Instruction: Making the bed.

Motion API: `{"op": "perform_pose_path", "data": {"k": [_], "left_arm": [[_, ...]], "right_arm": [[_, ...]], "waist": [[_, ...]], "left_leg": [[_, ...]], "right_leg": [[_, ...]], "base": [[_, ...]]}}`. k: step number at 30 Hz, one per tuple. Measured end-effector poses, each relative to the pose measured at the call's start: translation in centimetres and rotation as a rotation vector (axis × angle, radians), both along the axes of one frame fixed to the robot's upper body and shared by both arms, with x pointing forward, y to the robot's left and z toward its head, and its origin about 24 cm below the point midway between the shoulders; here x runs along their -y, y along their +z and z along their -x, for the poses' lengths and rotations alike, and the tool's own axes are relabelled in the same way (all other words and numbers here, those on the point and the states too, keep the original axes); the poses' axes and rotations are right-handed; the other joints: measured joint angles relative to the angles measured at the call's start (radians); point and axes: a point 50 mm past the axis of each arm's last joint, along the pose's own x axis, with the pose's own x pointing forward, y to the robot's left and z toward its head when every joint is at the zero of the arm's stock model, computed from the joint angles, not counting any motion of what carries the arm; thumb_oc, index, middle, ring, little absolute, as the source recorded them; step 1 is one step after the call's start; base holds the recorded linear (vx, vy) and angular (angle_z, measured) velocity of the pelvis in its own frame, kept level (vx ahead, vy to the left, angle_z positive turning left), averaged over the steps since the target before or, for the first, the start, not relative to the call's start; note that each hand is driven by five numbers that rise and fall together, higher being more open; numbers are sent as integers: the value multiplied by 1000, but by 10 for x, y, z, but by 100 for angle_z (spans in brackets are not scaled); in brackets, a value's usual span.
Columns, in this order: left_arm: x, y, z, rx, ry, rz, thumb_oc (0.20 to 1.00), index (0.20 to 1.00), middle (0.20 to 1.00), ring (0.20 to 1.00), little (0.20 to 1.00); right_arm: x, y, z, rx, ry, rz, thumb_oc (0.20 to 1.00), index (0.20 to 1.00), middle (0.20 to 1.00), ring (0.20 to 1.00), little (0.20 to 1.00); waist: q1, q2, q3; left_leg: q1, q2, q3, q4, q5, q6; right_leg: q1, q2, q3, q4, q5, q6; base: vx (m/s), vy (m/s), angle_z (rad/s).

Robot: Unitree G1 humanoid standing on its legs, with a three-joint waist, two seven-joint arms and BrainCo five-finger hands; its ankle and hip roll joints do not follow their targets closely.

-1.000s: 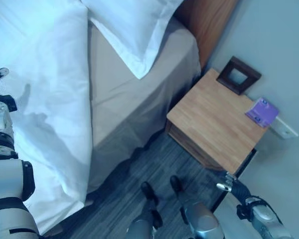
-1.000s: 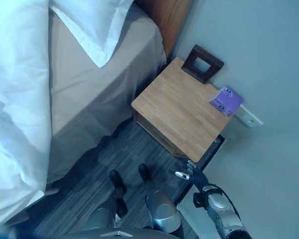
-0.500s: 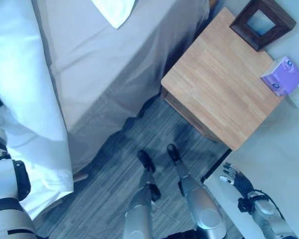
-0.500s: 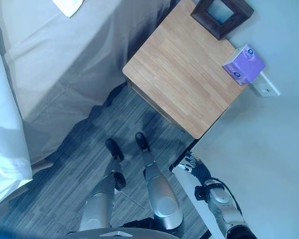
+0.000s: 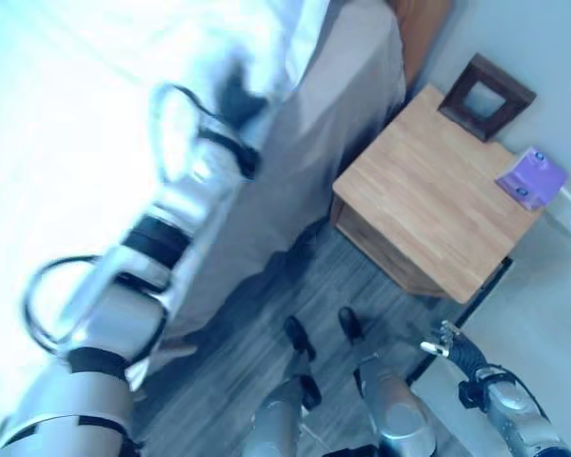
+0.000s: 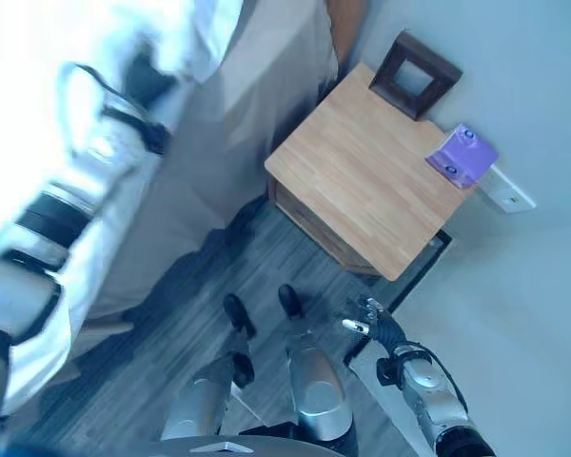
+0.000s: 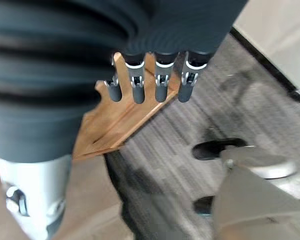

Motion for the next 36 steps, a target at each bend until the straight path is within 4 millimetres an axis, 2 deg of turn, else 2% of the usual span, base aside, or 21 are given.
{"op": "perform_pose_path", "data": {"k": [1,2,4,5,6,9,10,11,14,16,18,22,24,27,31,32,36], "left_arm": [[5,-11,1,-26,-12,25,200,200,200,200,200],[12,-39,3,-93,-17,98,200,200,200,200,200],[12,-66,8,-163,-11,142,200,200,200,200,200],[19,-95,15,-243,-12,174,200,200,200,200,200],[23,-112,18,-295,-9,188,200,200,200,200,200],[33,-153,33,-418,-21,202,200,200,200,200,200],[34,-159,36,-435,-29,206,940,940,940,940,940],[35,-168,40,-471,-41,229,1000,1000,1000,1000,1000],[40,-172,42,-507,-105,183,1000,1000,1000,1000,1000],[41,-168,44,-513,-173,147,1000,1000,1000,1000,1000],[40,-168,47,-528,-210,133,1000,1000,1000,1000,1000],[40,-176,66,-566,-290,221,1000,1000,1000,1000,1000],[41,-178,74,-577,-316,278,1000,1000,1000,1000,1000],[39,-174,80,-569,-354,332,1000,1000,1000,1000,1000],[40,-169,91,-562,-419,428,1000,1000,1000,1000,1000],[41,-168,93,-562,-431,451,1000,1000,1000,1000,1000],[44,-170,100,-580,-495,480,1000,1000,1000,1000,1000]], "right_arm": [[2,-2,2,-11,-9,28,1000,1000,1000,1000,1000],[3,-7,5,-42,3,70,1000,1000,1000,1000,1000],[3,-7,7,-43,0,71,1000,1000,1000,1000,1000],[4,-9,9,-53,2,99,1000,1000,1000,1000,1000],[5,-9,10,-56,1,109,1000,1000,1000,1000,1000],[2,-10,11,-57,0,104,1000,1000,1000,1000,1000],[1,-10,11,-58,0,104,1000,1000,1000,1000,1000],[1,-11,11,-61,-2,104,1000,1000,1000,1000,1000],[2,-15,18,-93,-1,107,1000,1000,1000,1000,1000],[3,-18,25,-114,25,132,1000,1000,1000,1000,1000],[3,-21,31,-135,30,140,1000,1000,1000,1000,1000],[9,-28,48,-199,45,162,1000,1000,1000,1000,1000],[11,-28,48,-200,36,164,1000,1000,1000,1000,1000],[15,-26,48,-195,24,163,1000,1000,1000,1000,1000],[17,-28,54,-211,21,158,1000,1000,1000,1000,1000],[17,-29,56,-219,28,166,1000,1000,1000,1000,1000],[18,-29,57,-223,49,175,1000,1000,1000,1000,1000]], "waist": [[-1,5,-4],[-3,11,-10],[-7,11,-24],[-11,13,-41],[-14,12,-49],[-43,12,-99],[-57,13,-111],[-67,12,-121],[-71,22,-150],[-75,42,-169],[-75,48,-174],[-56,81,-197],[-50,93,-205],[-46,102,-211],[-16,117,-222],[-5,119,-223],[-4,119,-223]], "left_leg": [[9,-2,7,-1,-7,-8],[37,-4,18,-1,-15,2],[55,-7,33,-1,-24,14],[71,-12,38,-1,-30,18],[81,-15,39,-1,-30,25],[85,-23,42,-1,-40,44],[85,-27,40,-1,-40,44],[104,-32,42,-1,-39,45],[125,-42,43,-1,-41,45],[130,-42,38,-2,-51,50],[140,-43,34,-2,-51,49],[152,-41,8,-7,-61,35],[152,-40,1,-7,-63,32],[155,-41,-15,-7,-63,32],[155,-41,-23,-7,-62,34],[156,-40,-27,-5,-54,44],[164,-39,-46,-3,-49,52]], "right_leg": [[5,-5,4,3,-2,3],[30,-5,11,8,-12,16],[44,-8,27,6,-17,22],[57,-13,35,5,-25,28],[65,-16,38,4,-28,32],[70,-23,41,2,-39,45],[73,-26,41,2,-43,49],[90,-32,45,-1,-45,53],[123,-46,50,-27,-48,56],[142,-49,43,-43,-47,55],[161,-50,39,-53,-43,52],[180,-47,19,-57,-45,50],[183,-46,8,-57,-45,49],[191,-46,-3,-57,-46,48],[195,-46,-13,-57,-48,46],[197,-45,-17,-57,-49,44],[212,-41,-33,-57,-54,40]], "base": [[80,106,-16],[63,54,-11],[69,63,-18],[47,50,-16],[29,28,-7],[18,15,-2],[31,30,-2],[0,0,0],[31,-2,0],[27,-24,8],[21,-47,7],[-1,-49,11],[-5,-48,14],[-3,-29,14],[0,-37,7],[6,-24,12],[2,-18,13]]}}
